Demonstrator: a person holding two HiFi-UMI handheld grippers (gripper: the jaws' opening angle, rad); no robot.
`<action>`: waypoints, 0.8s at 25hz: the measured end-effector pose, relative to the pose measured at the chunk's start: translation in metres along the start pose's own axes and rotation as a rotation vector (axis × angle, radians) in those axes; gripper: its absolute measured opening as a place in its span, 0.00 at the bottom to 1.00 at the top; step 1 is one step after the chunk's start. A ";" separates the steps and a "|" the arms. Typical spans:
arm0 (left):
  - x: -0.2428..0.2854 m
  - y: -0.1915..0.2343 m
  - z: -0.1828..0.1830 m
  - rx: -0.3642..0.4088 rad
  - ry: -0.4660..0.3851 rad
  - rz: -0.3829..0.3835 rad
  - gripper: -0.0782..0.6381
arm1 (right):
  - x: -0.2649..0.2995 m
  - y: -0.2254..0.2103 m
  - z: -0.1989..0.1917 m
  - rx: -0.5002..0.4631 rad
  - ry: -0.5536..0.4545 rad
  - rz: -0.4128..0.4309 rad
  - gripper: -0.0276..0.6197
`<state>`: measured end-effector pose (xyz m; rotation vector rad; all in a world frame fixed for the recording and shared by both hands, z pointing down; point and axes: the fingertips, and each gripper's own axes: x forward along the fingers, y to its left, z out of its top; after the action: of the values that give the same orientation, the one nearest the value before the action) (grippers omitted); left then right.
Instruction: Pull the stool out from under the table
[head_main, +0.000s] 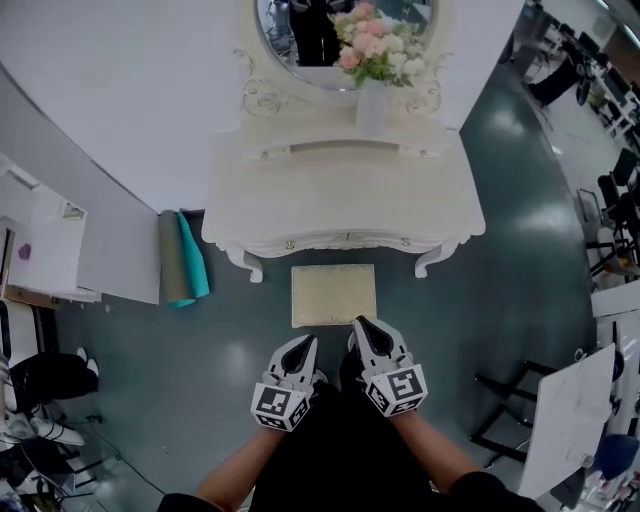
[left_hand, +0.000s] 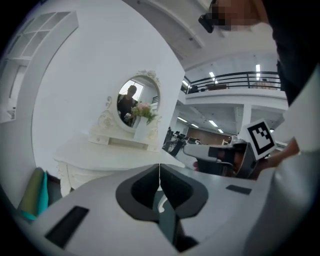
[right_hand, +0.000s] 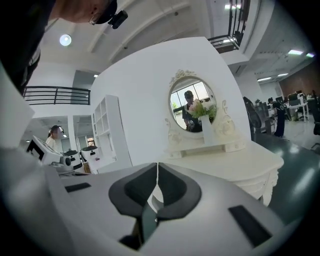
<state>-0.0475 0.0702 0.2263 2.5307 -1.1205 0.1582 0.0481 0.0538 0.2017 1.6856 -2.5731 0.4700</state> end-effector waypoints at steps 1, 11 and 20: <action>-0.002 -0.005 0.010 0.020 -0.014 -0.023 0.13 | 0.000 0.005 0.009 -0.009 -0.008 0.006 0.08; -0.013 -0.002 0.066 0.121 -0.100 0.008 0.13 | 0.002 0.038 0.048 -0.104 -0.077 0.024 0.07; -0.025 0.015 0.076 0.139 -0.117 0.045 0.13 | 0.011 0.053 0.047 -0.118 -0.063 0.025 0.07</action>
<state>-0.0793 0.0500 0.1539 2.6678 -1.2518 0.1042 0.0024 0.0508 0.1467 1.6576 -2.6108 0.2635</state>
